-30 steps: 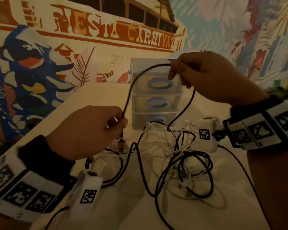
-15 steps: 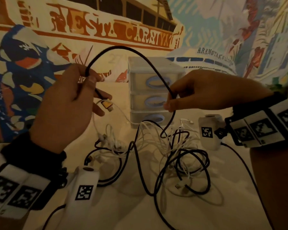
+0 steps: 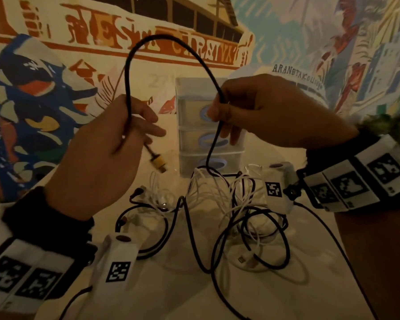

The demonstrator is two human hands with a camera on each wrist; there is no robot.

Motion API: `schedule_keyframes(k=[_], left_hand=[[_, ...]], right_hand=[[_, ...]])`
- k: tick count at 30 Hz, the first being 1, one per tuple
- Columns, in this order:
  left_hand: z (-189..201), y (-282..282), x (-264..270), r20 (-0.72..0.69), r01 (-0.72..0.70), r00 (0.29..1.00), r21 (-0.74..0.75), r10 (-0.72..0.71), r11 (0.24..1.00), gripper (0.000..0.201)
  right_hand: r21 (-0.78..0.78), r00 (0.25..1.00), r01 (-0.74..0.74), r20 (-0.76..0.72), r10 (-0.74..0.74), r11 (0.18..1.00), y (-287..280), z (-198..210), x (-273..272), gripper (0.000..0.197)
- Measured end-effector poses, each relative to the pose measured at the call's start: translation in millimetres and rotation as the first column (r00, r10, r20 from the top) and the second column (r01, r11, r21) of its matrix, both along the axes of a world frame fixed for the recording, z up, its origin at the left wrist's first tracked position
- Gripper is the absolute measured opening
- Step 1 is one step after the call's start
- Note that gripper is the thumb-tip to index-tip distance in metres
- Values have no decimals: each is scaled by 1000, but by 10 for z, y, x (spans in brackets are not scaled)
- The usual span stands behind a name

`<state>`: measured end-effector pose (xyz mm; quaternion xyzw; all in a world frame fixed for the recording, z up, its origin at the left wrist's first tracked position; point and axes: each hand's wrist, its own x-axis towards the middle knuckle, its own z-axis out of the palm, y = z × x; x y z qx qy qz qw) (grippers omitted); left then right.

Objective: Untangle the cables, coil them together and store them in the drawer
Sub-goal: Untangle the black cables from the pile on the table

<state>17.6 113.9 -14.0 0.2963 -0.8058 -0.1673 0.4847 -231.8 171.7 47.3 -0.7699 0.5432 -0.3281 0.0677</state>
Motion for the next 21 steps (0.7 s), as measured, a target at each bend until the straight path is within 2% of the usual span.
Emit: schedule_keyframes(k=[3,5,6,8,10,13,16,21], left_hand=[[30,78,9,-41,99,995,89,-96,991,22],[68,147,-9,-14,145,989,134,-144,980,16],[80,164,-18,47,135,989,118,-141,984,10],[85,191,-43,179,69,981,62,-79,996,20],[98,236,-83,223,17,974,66,-32,998,31],[90,282,-112,282,-24,959,74,2,997,36],[64,287,-130,333,-22,943,73,-3,997,27],[58,262,-116,325,-5,946,41,-9,999,14]], right_hand=[[31,998,-64,-2,65,997,11,-17,65,18],[51,995,-103,11,103,993,23,-15,81,19],[62,993,-120,20,119,991,30,-9,84,19],[83,988,-152,28,150,985,47,0,97,18],[94,982,-186,25,185,978,66,7,120,18],[113,973,-232,18,231,966,92,13,155,16],[132,967,-247,-29,252,960,109,10,182,18],[171,966,-212,-114,233,962,102,-1,158,22]])
